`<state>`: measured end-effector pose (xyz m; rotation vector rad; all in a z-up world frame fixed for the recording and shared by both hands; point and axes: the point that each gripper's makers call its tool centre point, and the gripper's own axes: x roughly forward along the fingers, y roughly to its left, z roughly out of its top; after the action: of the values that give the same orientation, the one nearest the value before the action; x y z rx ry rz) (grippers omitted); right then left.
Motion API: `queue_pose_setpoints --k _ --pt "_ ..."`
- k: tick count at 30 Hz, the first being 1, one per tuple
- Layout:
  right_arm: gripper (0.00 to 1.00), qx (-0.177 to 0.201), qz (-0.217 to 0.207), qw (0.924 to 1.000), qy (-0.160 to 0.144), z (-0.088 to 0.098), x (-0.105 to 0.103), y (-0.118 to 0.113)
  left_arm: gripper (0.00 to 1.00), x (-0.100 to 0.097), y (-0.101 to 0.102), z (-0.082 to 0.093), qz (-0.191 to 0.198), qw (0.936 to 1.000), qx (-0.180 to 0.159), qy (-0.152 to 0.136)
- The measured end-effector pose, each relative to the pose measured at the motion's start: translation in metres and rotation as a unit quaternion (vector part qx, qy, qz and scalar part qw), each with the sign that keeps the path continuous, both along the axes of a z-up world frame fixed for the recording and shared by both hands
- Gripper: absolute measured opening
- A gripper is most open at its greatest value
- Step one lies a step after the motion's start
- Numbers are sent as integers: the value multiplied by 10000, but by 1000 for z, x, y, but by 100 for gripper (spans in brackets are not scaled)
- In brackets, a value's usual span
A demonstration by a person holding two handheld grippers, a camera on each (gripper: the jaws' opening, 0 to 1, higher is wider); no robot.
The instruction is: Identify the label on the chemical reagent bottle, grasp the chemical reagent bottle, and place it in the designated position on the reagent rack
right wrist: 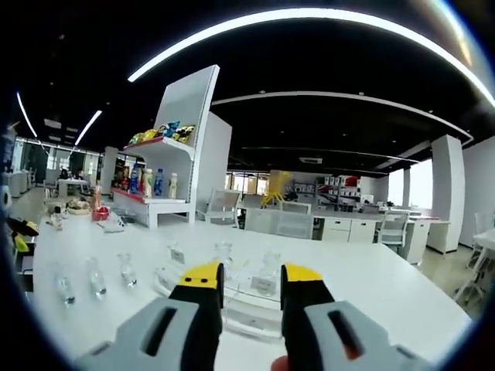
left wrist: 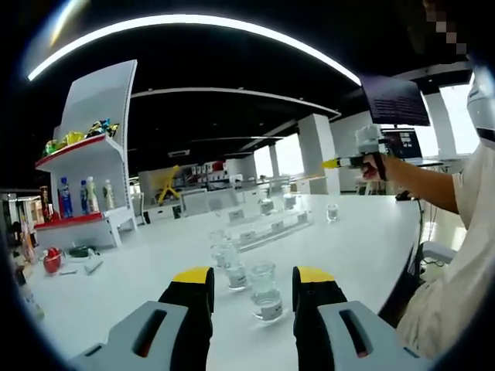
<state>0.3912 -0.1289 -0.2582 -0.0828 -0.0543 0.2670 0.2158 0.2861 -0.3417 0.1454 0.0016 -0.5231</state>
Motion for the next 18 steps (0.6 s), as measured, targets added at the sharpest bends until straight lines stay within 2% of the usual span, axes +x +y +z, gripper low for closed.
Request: queue_pose_setpoints --k 1,9,18 --pt "29 100 16 9999 -37 2 -4 -2 41 0 -1 0 -7 10000 -5 -2" --pt "29 212 -76 9997 -132 7 -34 -26 41 -7 -3 10 -12 9996 -250 -114" --pt "29 209 -300 9993 -113 -6 -57 -56 41 -9 -10 10 -6 9998 -158 -140"
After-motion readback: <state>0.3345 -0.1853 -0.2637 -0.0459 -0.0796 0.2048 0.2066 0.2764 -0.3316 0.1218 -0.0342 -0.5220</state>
